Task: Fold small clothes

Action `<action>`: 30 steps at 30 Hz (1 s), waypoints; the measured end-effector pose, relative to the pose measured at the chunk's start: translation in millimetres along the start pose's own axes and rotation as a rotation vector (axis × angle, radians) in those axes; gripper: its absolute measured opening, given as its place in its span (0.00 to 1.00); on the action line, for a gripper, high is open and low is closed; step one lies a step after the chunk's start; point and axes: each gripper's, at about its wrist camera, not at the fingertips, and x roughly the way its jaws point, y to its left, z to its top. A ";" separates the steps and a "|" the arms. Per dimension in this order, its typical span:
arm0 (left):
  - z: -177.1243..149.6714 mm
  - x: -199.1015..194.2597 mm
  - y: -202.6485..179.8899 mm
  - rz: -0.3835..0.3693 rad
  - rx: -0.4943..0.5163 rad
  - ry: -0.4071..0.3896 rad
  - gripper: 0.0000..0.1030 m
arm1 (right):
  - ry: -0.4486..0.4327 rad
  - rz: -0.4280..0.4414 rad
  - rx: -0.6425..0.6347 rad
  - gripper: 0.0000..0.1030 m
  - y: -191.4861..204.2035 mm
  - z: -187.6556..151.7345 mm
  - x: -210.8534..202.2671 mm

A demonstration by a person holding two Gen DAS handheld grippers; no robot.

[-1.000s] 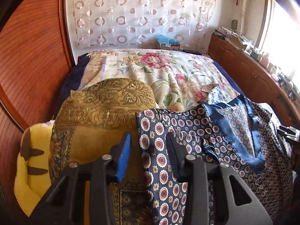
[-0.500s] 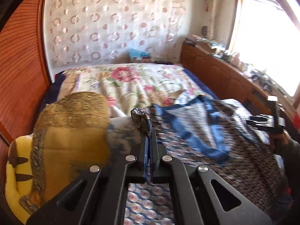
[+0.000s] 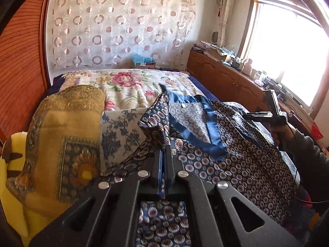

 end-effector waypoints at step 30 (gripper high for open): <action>-125.6 -140.0 35.4 0.140 -0.145 -0.130 0.00 | -0.270 0.091 0.073 0.00 32.9 -165.8 -222.5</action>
